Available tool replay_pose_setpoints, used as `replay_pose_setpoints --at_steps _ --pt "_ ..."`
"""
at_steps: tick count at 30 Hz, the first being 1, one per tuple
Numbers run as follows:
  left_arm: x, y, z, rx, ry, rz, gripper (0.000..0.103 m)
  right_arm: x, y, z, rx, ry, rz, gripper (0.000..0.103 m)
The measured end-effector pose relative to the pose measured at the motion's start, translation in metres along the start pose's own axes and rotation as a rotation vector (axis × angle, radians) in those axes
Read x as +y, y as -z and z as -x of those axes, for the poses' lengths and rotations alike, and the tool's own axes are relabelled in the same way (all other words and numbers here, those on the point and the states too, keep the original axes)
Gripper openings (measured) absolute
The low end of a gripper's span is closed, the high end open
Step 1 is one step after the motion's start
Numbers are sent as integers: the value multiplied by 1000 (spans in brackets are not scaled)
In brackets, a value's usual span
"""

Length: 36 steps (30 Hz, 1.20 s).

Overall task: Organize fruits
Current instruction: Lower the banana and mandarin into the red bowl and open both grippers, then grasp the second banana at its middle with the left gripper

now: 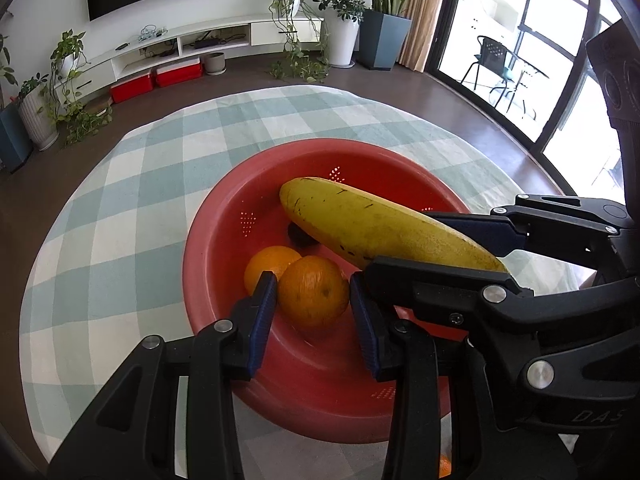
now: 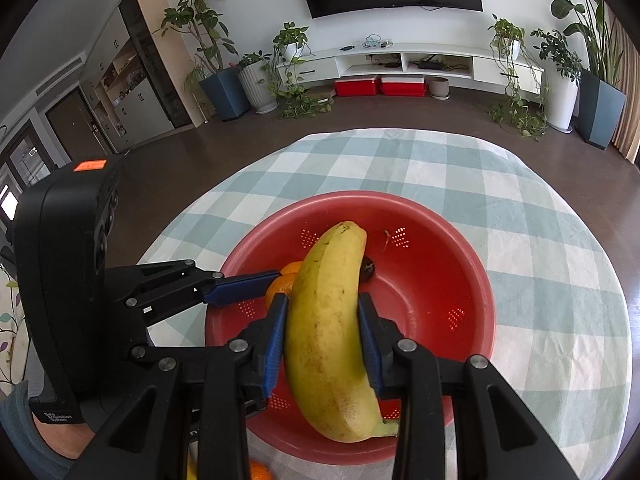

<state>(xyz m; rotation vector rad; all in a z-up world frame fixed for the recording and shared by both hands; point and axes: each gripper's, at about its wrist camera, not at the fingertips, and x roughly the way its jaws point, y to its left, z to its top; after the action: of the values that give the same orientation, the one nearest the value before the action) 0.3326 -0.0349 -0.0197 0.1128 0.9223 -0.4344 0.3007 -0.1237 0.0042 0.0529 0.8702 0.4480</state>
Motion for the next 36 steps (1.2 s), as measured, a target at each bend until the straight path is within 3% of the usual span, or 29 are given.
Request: replay_pose_setpoints --at_steps 4,9,11,18,19,20,22,25,31,36 --pt "4 2 -3 8 -20 8 42 3 -1 -5 16 0 1 38" --pt "7 3 0 8 -22 16 43 3 -4 -5 32 -10 -24 38" --pt "8 4 4 -1 -31 23 50 2 -4 -2 26 -12 -33 40" --pt "5 13 24 -16 -31 27 52 4 -5 21 -22 -4 -51 57" --pt "5 15 30 -24 -31 26 57 4 -4 27 -35 -6 -54 62" --pt "4 19 38 -36 -36 26 70 3 -2 34 -50 -10 -58 64" --pt "6 27 53 -66 -20 28 85 2 5 48 -72 -18 -69 65" --pt "7 43 74 -76 -5 15 88 -2 24 75 -118 -34 -101 75" --pt "-11 85 108 -65 46 -108 90 -3 84 123 -192 -64 -173 83" --pt "-53 125 122 -15 102 -394 91 5 142 141 -185 -45 -187 84"
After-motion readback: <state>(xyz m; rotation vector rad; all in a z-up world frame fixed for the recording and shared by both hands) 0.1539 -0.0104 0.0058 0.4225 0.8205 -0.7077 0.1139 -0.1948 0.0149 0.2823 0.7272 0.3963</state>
